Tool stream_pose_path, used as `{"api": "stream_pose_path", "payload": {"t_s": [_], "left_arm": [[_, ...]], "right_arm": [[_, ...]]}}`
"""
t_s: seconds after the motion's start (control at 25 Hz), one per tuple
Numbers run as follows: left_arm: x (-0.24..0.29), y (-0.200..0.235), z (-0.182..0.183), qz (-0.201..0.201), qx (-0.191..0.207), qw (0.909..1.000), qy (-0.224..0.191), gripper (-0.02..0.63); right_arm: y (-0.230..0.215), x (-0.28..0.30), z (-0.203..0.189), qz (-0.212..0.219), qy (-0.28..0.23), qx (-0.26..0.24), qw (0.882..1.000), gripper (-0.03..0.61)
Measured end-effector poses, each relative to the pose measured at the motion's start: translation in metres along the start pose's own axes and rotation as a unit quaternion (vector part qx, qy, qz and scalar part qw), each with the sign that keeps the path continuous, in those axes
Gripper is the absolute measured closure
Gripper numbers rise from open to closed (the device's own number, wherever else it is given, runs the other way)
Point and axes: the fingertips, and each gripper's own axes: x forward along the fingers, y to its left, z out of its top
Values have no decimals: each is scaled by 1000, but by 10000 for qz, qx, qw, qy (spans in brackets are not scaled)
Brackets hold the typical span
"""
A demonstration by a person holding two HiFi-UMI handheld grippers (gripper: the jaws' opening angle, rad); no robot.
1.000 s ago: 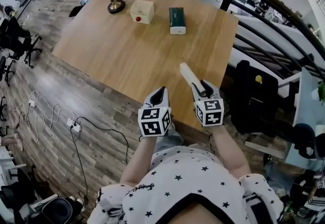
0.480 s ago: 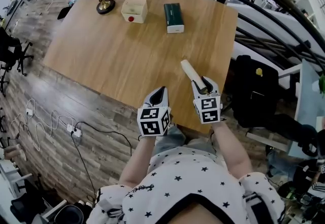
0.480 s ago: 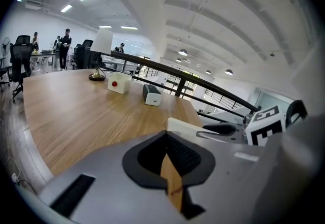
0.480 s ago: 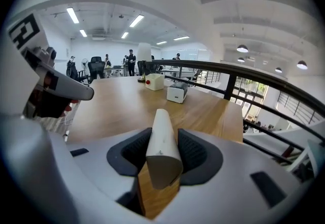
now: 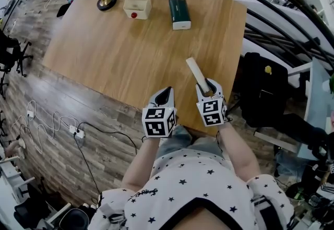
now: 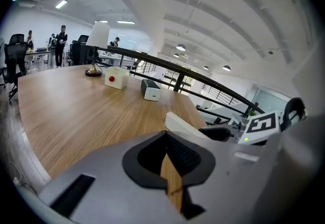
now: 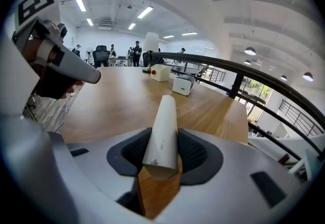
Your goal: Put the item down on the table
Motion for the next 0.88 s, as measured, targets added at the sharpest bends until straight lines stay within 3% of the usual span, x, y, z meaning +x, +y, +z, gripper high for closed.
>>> {"api": "stream_pose_path", "payload": {"t_s": [0.32,0.88], "left_arm": [[-2,3,-9,20,-29,10000,78,603],[-11,0,-20,53,-50,9999,138,603]], "right_arm": [[10,2,-9,44,215,-214,9995,425],[32,-5,-5,207,112,-113,9997,389]]}}
